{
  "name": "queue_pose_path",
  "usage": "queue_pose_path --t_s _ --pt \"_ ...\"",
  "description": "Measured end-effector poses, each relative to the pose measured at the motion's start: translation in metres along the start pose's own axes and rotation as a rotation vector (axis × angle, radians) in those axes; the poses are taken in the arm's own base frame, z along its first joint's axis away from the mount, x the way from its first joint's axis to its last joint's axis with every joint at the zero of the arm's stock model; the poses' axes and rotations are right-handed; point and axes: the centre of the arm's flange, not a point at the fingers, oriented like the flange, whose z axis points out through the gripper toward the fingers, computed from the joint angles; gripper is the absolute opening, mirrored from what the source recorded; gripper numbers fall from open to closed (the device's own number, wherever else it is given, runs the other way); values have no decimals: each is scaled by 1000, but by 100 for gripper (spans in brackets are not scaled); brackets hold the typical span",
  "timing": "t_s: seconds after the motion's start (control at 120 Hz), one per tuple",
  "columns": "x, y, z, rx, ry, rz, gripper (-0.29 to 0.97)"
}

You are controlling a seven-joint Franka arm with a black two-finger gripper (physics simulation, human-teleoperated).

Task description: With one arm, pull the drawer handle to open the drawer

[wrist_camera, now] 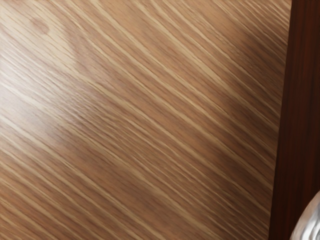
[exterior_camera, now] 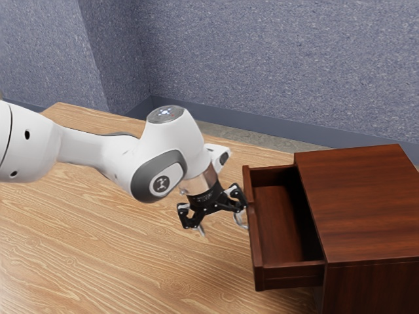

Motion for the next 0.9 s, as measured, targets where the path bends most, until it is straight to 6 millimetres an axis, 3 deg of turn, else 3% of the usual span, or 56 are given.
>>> queue_pose_path --t_s 0.25,0.333,0.467,0.55,0.6,0.65,0.725,0.817,0.9 --pt "0 -9 -4 1 -3 16 67" --pt "1 -12 -14 -14 1 20 67" --pt "5 -11 -52 -79 24 26 68" --pt "13 -10 -94 -140 51 23 68" --pt "37 0 -144 -184 90 8 68" --pt "77 -2 -202 -197 150 -29 68" --pt "130 -20 -255 -136 214 -80 68" --pt "204 -54 -276 4 259 -83 68" --pt "245 -102 -280 110 245 -90 68"
